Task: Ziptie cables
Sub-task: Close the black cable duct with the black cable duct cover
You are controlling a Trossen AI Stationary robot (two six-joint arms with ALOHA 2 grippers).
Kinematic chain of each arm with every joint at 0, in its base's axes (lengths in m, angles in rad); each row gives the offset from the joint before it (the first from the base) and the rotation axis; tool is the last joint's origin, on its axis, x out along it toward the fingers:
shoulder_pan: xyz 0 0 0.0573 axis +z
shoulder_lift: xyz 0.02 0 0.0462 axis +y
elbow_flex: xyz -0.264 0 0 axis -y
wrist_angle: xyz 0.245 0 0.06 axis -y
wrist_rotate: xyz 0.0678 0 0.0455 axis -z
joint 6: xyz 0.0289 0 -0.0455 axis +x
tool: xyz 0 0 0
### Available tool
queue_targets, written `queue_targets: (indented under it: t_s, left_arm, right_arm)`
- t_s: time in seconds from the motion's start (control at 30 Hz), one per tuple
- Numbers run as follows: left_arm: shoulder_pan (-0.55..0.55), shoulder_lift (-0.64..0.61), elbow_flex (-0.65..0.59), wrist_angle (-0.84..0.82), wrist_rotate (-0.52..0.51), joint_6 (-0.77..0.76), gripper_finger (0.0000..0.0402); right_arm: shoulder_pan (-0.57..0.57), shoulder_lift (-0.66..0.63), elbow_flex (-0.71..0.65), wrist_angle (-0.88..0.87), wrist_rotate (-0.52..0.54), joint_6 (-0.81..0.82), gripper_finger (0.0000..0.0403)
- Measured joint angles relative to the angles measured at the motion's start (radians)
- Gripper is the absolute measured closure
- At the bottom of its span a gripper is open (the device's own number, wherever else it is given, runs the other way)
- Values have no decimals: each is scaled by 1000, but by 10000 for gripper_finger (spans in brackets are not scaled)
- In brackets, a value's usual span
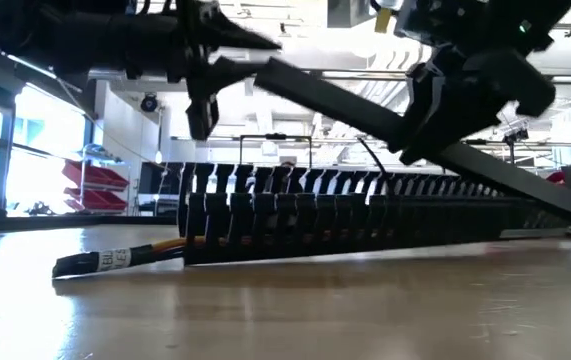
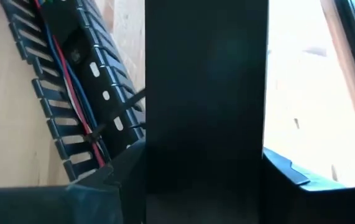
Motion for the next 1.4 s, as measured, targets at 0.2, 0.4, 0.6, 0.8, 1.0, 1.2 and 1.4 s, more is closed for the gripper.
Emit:
queue_targets:
  t_s: [0.2, 0.4, 0.6, 0.8, 1.0, 1.2, 1.4]
  left_arm:
    - [40, -141, 3, -252, 94, 125, 300]
    - [-28, -216, 1, -560, 57, 238, 283]
    - [-168, -192, 1, -662, -122, 309, 281]
    - [-232, -158, 1, -655, -278, 284, 258]
    - [-267, -158, 1, -631, -358, 283, 248]
    - [-287, -158, 1, -606, -380, 281, 247]
    - [-305, -132, 1, -535, -408, 289, 248]
  right_arm:
    - [-14, -36, 69, -85, -33, -56, 212]
    - [-96, -55, 68, -74, -104, -53, 275]
    - [-184, -54, 49, -70, -150, -20, 297]
    - [-218, -59, 48, -58, -210, -62, 315]
    - [-196, -62, 49, -80, -376, -46, 316]
    - [-174, -63, 49, -205, -554, -23, 316]
    - [-177, -63, 48, -460, -531, 65, 316]
